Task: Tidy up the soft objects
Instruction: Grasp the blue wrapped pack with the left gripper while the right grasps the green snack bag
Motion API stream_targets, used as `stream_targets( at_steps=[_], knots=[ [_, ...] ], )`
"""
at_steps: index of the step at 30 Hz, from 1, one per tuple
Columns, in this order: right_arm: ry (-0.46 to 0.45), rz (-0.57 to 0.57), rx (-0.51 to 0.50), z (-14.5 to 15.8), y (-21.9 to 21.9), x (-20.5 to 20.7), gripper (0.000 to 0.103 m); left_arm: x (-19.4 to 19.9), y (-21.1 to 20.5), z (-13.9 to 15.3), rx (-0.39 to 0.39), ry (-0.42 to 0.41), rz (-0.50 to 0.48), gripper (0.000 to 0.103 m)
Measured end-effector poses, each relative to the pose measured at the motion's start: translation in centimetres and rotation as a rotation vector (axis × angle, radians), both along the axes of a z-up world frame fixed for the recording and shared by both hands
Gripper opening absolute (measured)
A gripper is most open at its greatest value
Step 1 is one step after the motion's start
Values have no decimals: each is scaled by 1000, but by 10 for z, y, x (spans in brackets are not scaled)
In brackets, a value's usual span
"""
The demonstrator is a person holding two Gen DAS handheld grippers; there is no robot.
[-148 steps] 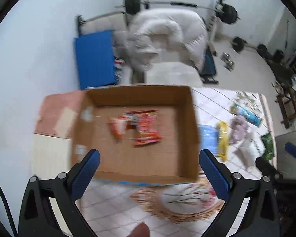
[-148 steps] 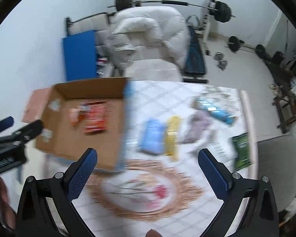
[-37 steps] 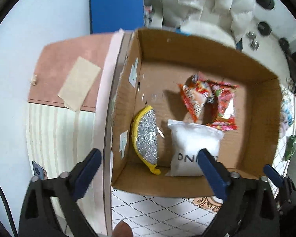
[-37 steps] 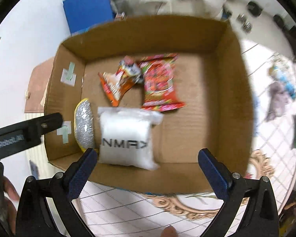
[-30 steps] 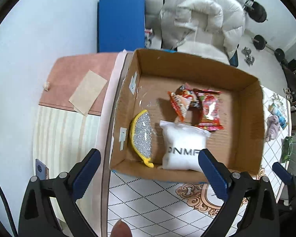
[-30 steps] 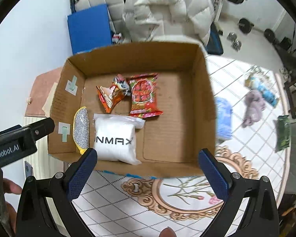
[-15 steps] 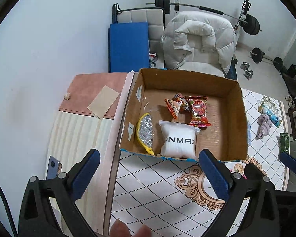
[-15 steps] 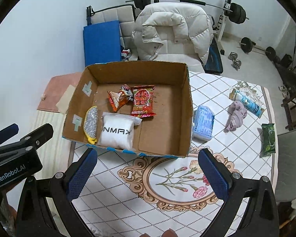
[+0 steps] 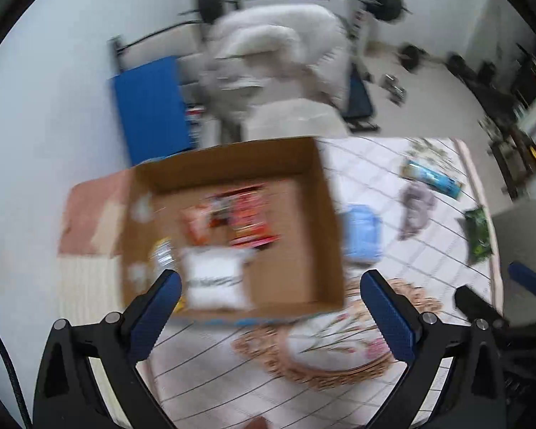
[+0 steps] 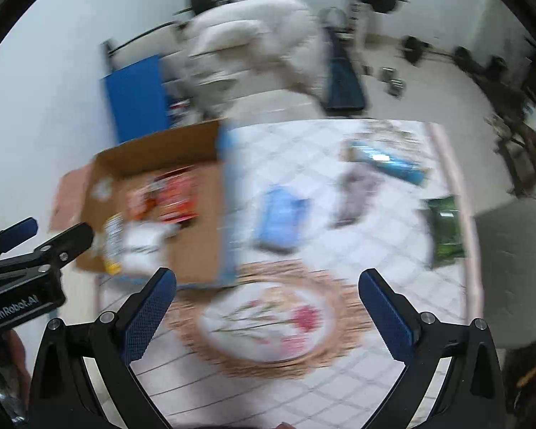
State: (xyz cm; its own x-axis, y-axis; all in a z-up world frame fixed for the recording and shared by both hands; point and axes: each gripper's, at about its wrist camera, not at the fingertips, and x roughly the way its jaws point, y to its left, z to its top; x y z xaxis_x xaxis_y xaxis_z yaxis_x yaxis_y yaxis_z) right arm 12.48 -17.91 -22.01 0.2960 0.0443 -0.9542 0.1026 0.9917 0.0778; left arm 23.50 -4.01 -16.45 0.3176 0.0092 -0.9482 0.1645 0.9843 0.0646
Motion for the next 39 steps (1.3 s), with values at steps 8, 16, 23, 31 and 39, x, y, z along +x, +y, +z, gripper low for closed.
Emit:
stream_targets(
  at_steps=[8, 16, 23, 31, 39],
  knots=[
    [140, -183, -90, -47, -182, 36, 103, 96, -167, -121, 163, 368, -282, 103],
    [277, -247, -40, -123, -275, 59, 103, 126, -215, -232, 312, 613, -291, 103],
    [376, -217, 3, -183, -299, 74, 103, 125, -206, -276, 409, 687, -256, 103],
    [487, -207, 30, -243, -311, 90, 103, 109, -196, -285, 258, 727, -186, 90],
    [508, -212, 55, -259, -314, 84, 103, 86, -186, -288, 128, 728, -110, 86]
  ],
)
